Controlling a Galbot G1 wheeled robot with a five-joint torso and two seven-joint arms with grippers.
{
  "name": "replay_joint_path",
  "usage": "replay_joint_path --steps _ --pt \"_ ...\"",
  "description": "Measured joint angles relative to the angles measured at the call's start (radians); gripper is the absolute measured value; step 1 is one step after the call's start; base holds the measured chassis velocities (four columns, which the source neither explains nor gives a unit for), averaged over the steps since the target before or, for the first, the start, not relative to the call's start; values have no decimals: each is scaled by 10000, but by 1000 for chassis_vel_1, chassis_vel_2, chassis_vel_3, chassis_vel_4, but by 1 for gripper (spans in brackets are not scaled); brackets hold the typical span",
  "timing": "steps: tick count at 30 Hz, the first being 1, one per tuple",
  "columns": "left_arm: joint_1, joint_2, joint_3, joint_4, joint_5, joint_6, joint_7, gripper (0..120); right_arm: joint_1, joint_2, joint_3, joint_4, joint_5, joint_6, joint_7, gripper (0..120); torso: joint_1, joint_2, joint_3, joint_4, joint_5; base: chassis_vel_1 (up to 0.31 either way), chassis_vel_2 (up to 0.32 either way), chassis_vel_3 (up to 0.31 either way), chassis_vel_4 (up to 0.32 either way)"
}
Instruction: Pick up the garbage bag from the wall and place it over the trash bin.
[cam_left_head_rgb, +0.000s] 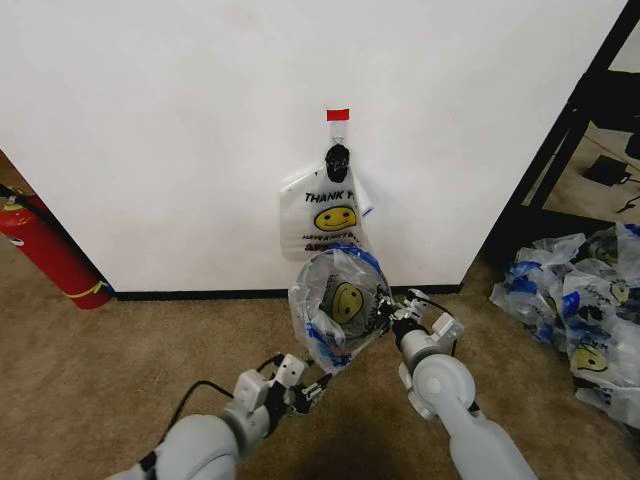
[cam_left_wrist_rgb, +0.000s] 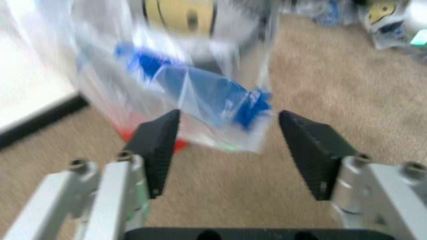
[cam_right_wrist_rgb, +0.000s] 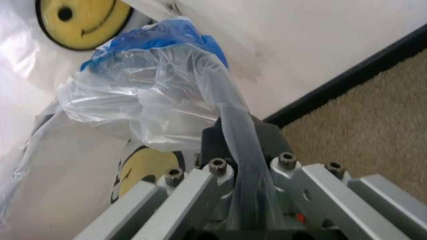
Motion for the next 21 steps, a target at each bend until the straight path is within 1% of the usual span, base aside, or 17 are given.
replay_joint_path --steps 1,4,5,8,9,10,11,12,14,15,18,19,21 --pt "0 0 0 0 0 0 0 65 0 0 0 0 0 0 0 1 0 0 0 0 0 0 0 0 0" --pt "-411 759 -372 -562 -503 -105 111 78 -192 -58 -132 -1 -163 3 -196 1 0 0 0 2 1 0 0 0 0" --pt "-745 961 -391 -624 -792 -131 122 81 -237 -76 -180 -1 -219 4 -253 1 0 0 0 3 0 0 0 0 0" --pt "-2166 1435 -397 -647 -1897 -103 176 93 -325 -111 -349 -21 -431 22 -417 1 0 0 0 -6 -1 0 0 0 0" --pt "-2166 1435 -397 -647 -1897 -103 176 93 -325 -111 -349 -21 -431 22 -417 1 0 0 0 -6 -1 0 0 0 0" --pt "-2577 1625 -391 -685 -2203 23 261 98 -311 -102 -393 -60 -474 32 -434 1 1 0 0 -7 -1 0 0 0 0" --pt "-2785 1799 -395 -756 -2353 147 364 98 -281 -87 -418 -109 -494 34 -435 1 0 0 1 -8 0 0 0 0 0" --pt "-2909 2062 -407 -901 -2455 254 507 100 -229 -72 -422 -171 -510 34 -434 1 1 0 1 -5 4 0 0 0 0" --pt "-2779 2430 -417 -1124 -2452 295 609 100 -175 -73 -387 -219 -512 45 -434 1 0 -2 0 5 4 0 0 0 0" --pt "-2736 2513 -412 -1179 -2450 292 635 100 -177 -91 -359 -219 -515 50 -441 1 0 -2 0 10 0 0 0 0 0" --pt "-2917 2474 -387 -1093 -2460 254 633 100 -204 -144 -378 -208 -563 55 -493 1 -1 -2 0 5 -2 0 0 0 0" --pt "-3091 2421 -372 -978 -2495 252 610 100 -200 -171 -453 -207 -602 54 -527 1 -1 -2 0 -3 -3 0 0 0 0" --pt "-3549 2340 -176 -694 -2653 251 526 100 -177 -195 -586 -208 -727 55 -633 1 -1 -2 0 0 0 0 0 0 0"
